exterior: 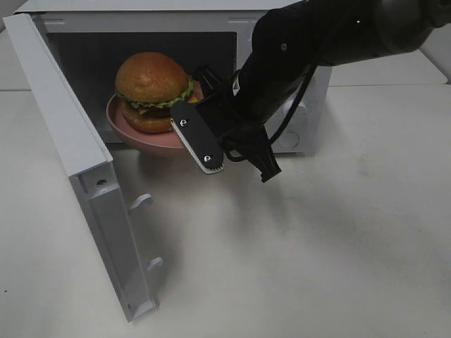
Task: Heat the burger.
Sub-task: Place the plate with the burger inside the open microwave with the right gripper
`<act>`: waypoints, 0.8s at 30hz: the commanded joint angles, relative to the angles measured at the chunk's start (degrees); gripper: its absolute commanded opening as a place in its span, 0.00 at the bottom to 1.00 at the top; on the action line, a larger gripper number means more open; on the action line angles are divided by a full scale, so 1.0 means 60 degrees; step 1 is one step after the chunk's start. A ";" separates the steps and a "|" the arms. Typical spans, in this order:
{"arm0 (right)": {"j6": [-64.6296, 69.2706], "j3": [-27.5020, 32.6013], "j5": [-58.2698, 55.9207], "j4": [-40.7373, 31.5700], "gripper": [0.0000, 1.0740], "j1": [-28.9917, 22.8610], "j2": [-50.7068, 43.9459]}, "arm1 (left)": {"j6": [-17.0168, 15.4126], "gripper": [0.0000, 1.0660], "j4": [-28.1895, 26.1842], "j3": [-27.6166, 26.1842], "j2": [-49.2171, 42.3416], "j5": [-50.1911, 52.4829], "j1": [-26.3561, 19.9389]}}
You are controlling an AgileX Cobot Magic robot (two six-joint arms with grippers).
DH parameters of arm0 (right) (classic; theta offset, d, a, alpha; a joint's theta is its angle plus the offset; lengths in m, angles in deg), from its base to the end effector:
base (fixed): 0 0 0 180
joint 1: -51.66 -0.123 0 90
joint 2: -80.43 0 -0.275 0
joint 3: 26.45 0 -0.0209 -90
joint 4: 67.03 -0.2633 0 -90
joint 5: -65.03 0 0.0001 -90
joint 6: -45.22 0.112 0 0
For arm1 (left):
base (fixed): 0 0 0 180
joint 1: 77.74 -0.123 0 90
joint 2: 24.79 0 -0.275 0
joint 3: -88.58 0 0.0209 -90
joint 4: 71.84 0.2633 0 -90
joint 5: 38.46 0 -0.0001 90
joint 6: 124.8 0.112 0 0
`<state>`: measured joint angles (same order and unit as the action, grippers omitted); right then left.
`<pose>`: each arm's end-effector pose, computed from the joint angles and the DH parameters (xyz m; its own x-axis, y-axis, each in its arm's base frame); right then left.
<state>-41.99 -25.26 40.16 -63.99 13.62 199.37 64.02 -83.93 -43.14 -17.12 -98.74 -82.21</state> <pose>0.3445 0.2664 0.1578 0.6056 -0.7956 0.0179 -0.6452 -0.5041 -0.5740 0.0346 -0.0177 0.2766 -0.4272 0.0141 -0.9040 0.1075 0.9936 -0.0353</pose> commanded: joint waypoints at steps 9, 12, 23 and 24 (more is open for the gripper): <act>0.1222 -0.2044 -0.0296 0.0745 0.00 -0.0029 0.1070 | 0.0000 0.92 -0.0057 0.0029 -0.0220 0.0124 -0.0010; 0.1385 -0.2311 -0.0392 0.0745 0.00 -0.0029 0.1222 | 0.0000 0.92 -0.0057 0.0029 -0.0220 0.0124 -0.0010; 0.1566 -0.3686 -0.0993 0.0898 0.01 -0.0029 0.1958 | 0.0000 0.92 -0.0057 0.0029 -0.0220 0.0124 -0.0010; 0.1881 -0.3944 -0.1003 0.0955 0.01 -0.0029 0.2110 | 0.0000 0.92 -0.0057 0.0029 -0.0220 0.0124 -0.0010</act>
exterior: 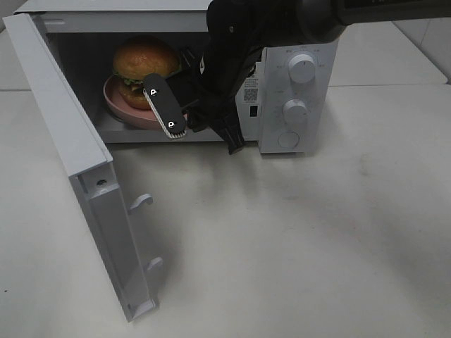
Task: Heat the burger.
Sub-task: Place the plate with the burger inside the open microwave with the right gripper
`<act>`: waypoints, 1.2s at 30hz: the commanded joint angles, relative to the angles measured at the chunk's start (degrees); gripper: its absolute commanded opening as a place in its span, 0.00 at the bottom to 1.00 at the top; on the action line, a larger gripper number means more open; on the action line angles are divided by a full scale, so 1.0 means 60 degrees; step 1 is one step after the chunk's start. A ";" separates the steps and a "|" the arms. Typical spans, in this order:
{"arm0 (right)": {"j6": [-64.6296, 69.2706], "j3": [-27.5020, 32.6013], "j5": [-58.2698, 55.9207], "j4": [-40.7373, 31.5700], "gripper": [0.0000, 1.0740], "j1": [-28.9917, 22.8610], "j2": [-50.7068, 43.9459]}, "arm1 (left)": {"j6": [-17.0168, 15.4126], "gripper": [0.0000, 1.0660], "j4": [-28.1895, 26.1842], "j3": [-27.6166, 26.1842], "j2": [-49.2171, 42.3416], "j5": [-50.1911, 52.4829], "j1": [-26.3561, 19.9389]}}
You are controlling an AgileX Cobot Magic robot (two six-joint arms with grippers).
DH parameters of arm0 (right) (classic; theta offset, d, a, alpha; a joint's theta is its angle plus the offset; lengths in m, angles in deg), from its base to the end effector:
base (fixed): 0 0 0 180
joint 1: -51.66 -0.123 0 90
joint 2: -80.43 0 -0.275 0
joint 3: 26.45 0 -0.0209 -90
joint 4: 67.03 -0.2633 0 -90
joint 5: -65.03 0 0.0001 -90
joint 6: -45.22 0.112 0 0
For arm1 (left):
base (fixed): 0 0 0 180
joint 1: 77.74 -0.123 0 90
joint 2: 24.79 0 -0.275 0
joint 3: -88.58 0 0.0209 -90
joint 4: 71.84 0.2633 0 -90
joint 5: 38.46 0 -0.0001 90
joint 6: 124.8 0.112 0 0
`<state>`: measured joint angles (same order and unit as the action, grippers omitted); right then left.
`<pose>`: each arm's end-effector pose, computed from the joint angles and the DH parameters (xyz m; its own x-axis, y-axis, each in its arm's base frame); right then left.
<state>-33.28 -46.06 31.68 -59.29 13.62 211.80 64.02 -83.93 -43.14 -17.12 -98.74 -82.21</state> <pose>0.3975 0.3005 0.1598 0.5223 -0.8527 0.0099 -0.6925 -0.4310 -0.5785 0.0346 -0.0177 0.2766 -0.4272 0.0141 -0.9040 0.1075 0.9936 -0.0353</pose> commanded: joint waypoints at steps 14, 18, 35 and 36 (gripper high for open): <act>0.1318 -0.2091 0.0143 0.0487 0.03 0.0000 0.1146 | 0.0010 0.92 -0.0057 0.0029 -0.0220 0.0124 -0.0010; 0.1566 -0.2473 0.0124 0.0688 0.04 0.0000 0.1451 | 0.0010 0.92 -0.0057 0.0029 -0.0220 0.0124 -0.0010; 0.2683 -0.2626 0.0353 0.0668 0.35 0.0000 0.1662 | 0.0010 0.92 -0.0057 0.0029 -0.0220 0.0124 -0.0010; 0.2951 -0.2626 0.0353 0.0668 0.38 0.0000 0.1662 | 0.0010 0.92 -0.0057 0.0029 -0.0220 0.0124 -0.0010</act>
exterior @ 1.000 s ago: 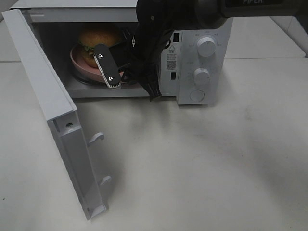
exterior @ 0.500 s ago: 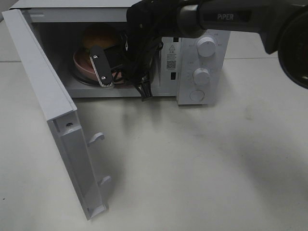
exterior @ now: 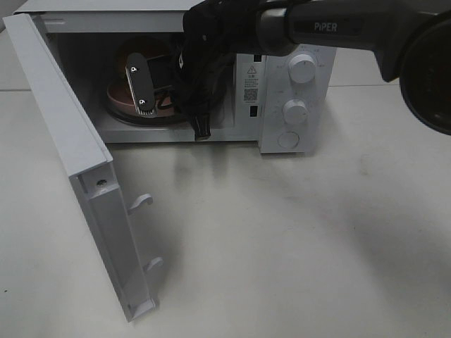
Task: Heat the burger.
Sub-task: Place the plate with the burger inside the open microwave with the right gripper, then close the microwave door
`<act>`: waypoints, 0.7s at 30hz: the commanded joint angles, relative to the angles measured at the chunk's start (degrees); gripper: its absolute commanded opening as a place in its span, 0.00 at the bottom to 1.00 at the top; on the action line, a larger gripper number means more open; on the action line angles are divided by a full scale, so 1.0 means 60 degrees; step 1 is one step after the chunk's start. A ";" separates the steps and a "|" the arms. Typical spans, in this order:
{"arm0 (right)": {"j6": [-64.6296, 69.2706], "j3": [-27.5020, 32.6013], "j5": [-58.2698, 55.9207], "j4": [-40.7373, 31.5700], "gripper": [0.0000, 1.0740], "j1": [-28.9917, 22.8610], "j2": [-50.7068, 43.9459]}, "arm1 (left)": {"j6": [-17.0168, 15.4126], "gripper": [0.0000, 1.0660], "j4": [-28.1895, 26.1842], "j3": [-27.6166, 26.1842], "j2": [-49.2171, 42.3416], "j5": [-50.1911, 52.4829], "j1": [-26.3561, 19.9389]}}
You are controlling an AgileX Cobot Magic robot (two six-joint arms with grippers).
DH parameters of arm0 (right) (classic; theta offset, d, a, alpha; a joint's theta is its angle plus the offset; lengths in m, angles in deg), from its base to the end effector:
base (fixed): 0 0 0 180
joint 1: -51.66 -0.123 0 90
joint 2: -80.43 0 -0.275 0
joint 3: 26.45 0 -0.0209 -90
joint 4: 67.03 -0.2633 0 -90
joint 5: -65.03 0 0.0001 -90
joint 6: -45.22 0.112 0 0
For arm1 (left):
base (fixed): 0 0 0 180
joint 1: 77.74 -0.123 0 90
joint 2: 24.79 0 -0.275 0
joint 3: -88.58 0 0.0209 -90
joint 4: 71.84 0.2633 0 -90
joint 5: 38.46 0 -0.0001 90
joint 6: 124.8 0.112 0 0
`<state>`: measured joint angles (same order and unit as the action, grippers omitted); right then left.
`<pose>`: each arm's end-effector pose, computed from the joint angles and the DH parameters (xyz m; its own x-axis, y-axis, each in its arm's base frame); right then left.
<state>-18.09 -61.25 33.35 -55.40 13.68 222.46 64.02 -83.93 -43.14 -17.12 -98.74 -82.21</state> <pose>0.4395 0.3281 0.1508 0.3630 -0.9246 -0.1157 -0.7247 -0.2021 -0.6588 0.0346 -0.0177 0.2766 -0.4272 0.0141 -0.9040 0.1075 0.9936 -0.0353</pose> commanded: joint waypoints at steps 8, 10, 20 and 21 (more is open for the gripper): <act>0.1394 -0.0029 0.0029 0.0057 0.59 -0.0038 -0.0229 | 0.0010 0.92 -0.0057 0.0029 -0.0220 0.0124 -0.0010; 0.1394 0.0029 0.0029 0.0057 0.61 -0.0038 -0.0286 | 0.0010 0.92 -0.0057 0.0029 -0.0220 0.0124 -0.0010; 0.1385 0.1451 0.0516 0.0057 0.62 -0.0038 -0.1213 | 0.0000 0.92 -0.0057 0.0029 -0.0220 0.0124 -0.0010; 0.1385 0.1451 0.0516 0.0057 0.62 -0.0038 -0.1213 | 0.0000 0.92 -0.0057 0.0029 -0.0220 0.0124 -0.0010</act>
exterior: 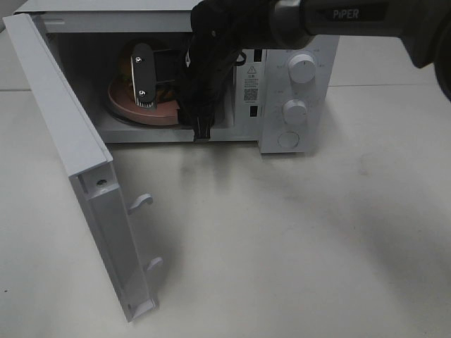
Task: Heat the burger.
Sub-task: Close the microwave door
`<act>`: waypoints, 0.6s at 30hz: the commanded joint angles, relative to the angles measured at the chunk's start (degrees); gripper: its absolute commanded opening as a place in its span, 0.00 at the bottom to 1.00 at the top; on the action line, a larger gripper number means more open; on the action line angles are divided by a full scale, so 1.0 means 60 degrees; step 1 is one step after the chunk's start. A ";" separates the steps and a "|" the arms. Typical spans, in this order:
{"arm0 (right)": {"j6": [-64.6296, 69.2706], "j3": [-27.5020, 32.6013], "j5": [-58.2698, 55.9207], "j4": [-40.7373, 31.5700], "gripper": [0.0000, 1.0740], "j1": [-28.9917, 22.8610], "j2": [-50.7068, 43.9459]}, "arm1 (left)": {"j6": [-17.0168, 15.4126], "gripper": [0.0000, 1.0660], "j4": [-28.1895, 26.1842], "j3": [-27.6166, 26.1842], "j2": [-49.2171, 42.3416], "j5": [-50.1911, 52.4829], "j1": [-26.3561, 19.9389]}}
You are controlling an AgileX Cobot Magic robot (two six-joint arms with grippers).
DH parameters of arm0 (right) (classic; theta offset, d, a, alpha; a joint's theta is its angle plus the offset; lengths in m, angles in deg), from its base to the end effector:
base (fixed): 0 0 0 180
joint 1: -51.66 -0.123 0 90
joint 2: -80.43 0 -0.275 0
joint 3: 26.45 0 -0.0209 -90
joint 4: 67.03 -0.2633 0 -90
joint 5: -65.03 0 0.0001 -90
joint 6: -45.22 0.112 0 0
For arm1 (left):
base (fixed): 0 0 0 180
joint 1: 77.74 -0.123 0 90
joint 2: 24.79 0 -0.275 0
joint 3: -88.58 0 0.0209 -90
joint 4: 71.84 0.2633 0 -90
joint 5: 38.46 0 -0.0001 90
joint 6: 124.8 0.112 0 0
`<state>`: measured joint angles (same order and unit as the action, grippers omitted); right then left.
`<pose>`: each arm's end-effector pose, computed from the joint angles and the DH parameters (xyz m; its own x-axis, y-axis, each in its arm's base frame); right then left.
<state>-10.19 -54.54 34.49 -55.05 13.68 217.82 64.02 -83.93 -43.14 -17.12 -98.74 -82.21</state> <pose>0.4253 0.3171 0.1574 0.2633 -0.9448 -0.1948 -0.7738 -0.0863 -0.6276 0.0346 -0.0177 0.2766 -0.4272 0.0141 -0.9040 0.1075 0.9936 -0.0353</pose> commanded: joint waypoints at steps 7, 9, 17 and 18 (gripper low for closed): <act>0.0067 0.1509 0.0592 0.0000 0.62 -0.0038 -0.1165 | 0.0010 0.92 -0.0057 0.0029 -0.0220 0.0124 -0.0010; 0.0067 0.1652 0.0592 0.0000 0.62 -0.0038 -0.1251 | 0.0000 0.92 -0.0057 0.0029 -0.0220 0.0124 -0.0010; 0.0143 0.3094 0.0888 0.0000 0.62 -0.0038 -0.2091 | 0.0000 0.92 -0.0057 0.0029 -0.0220 0.0124 -0.0010; 0.0296 0.3428 0.1022 0.0000 0.62 -0.0038 -0.2330 | 0.0000 0.92 -0.0057 0.0029 -0.0220 0.0124 -0.0010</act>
<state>-10.02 -36.44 39.19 -55.05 13.68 206.41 64.02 -83.93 -43.14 -17.12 -98.74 -82.21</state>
